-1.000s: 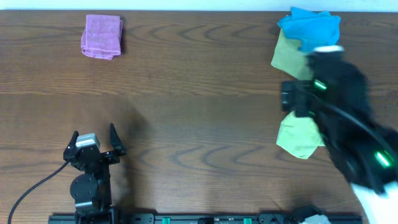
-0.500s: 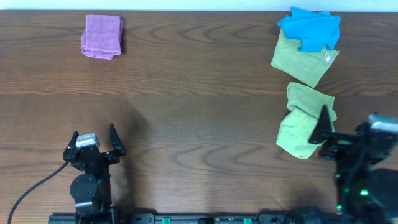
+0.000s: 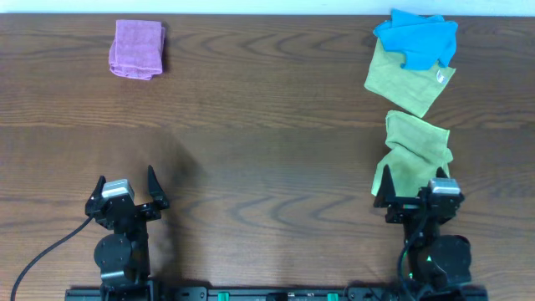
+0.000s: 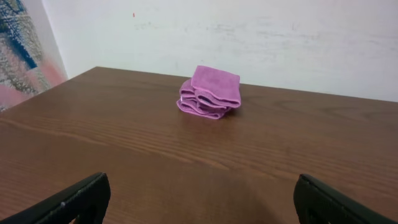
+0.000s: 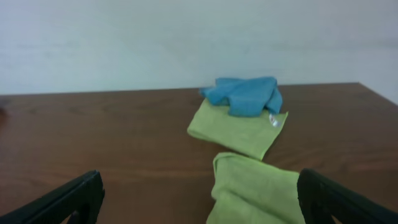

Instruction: Fold the cloth

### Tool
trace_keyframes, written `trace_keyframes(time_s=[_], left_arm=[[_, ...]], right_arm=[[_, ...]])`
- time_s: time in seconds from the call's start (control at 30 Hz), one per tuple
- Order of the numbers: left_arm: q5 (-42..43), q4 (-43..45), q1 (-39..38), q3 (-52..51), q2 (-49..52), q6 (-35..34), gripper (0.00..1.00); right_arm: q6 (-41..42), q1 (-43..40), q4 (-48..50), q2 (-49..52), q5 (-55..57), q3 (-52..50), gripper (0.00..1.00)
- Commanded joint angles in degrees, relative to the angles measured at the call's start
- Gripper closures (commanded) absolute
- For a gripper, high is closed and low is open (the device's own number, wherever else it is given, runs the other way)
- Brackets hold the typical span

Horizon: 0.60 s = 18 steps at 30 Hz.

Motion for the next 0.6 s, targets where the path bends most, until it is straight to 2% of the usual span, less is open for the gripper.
trace_keyframes(time_s=[0.0, 0.33, 0.57], left_arm=[[-0.7, -2.2, 0.1, -1.4, -0.3, 0.2, 0.05], [-0.7, -2.2, 0.1, -1.4, -0.3, 0.2, 0.05], [-0.7, -2.2, 0.1, -1.4, -0.3, 0.2, 0.05]], right_arm=[[-0.4, -0.1, 0.3, -2.2, -0.9, -1.8, 0.01], [-0.5, -0.3, 1.5, -4.6, -0.9, -7.5, 0.01], [-0.5, -0.4, 1.5, -4.6, -0.7, -7.6, 0.01]])
